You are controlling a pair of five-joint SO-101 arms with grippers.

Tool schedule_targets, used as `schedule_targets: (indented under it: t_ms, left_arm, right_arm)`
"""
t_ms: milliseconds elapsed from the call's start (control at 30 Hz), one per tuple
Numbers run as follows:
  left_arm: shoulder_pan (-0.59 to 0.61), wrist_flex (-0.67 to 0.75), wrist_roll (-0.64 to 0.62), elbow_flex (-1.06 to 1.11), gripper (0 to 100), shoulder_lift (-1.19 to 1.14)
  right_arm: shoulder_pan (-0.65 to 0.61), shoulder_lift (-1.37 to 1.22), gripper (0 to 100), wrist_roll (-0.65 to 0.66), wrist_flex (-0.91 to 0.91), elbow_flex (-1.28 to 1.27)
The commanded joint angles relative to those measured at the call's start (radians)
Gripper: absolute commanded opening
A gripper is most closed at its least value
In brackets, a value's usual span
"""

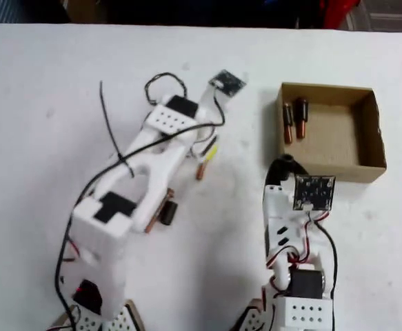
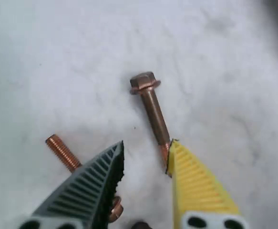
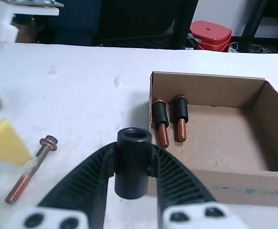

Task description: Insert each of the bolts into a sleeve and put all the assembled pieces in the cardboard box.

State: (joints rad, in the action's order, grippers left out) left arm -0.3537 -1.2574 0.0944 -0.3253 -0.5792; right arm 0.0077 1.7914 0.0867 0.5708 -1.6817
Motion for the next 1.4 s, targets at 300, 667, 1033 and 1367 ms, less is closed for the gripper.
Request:
schedule_targets:
  t_ms: [300, 667, 1033, 1367]
  left_arm:
    - [-0.004, -0.235, -0.078, -0.609, 18, -0.360]
    - [-0.004, -0.373, -0.078, -0.988, 17, -0.625]
    - [-0.004, -0.463, -0.080, -1.111, 17, -0.714]
    - [-0.008, -0.479, -0.080, -1.114, 6, -0.720]
  right_arm:
    - [0.005, 0.008, 1.7, -0.011, 0.007, -0.008]
    - [0.005, 0.008, 1.7, -0.011, 0.007, -0.008]
    - [0.005, 0.008, 1.7, -0.011, 0.007, -0.008]
    - [0.005, 0.008, 1.7, -0.011, 0.007, -0.008]
